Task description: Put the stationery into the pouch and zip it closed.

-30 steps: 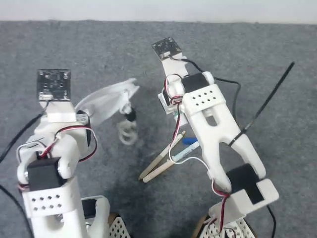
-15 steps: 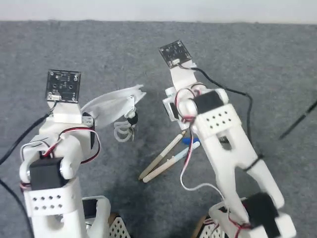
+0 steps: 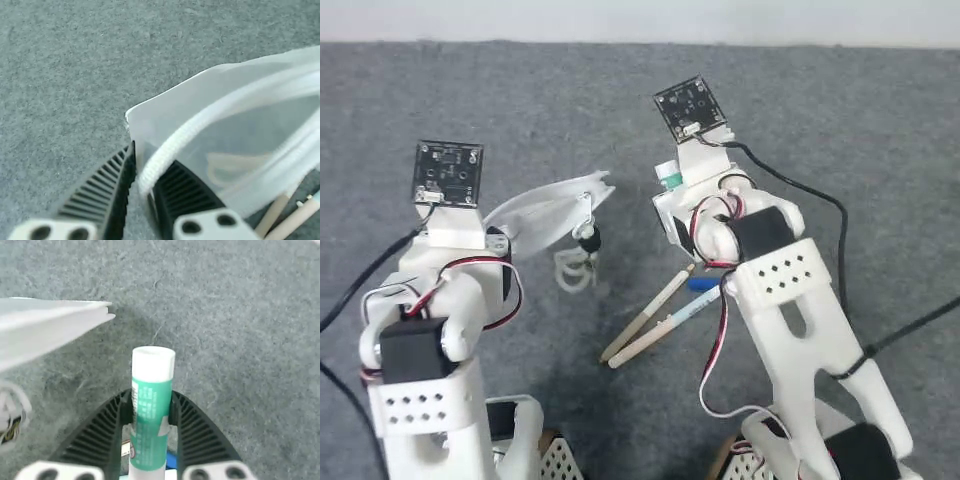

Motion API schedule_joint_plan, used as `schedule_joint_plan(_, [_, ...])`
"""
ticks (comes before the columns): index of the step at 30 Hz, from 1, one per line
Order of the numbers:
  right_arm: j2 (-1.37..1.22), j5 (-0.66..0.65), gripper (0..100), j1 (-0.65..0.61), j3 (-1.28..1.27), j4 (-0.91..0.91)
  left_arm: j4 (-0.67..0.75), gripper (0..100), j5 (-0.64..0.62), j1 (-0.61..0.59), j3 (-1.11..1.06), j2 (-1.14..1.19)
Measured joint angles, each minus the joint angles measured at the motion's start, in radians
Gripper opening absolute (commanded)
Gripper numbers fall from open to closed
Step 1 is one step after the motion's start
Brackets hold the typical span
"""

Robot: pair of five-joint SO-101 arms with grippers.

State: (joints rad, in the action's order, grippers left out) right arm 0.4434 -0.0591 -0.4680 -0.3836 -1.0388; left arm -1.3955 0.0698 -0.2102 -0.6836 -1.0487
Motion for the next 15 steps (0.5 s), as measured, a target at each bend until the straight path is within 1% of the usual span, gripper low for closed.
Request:
schedule_joint_plan(3, [0.052,0.000,0.6,-0.008,-0.044,0.000,0.000,1,0.000,0.000,0.000,0.000])
schedule_joint_plan(8, [0.183,0.000,0.6,-0.075,-0.112,0.002,0.000,1,0.000,0.000,0.000,0.000])
schedule_joint_plan(15, [0.292,0.000,0.6,-0.083,-0.124,0.002,0.000,1,0.000,0.000,0.000,0.000])
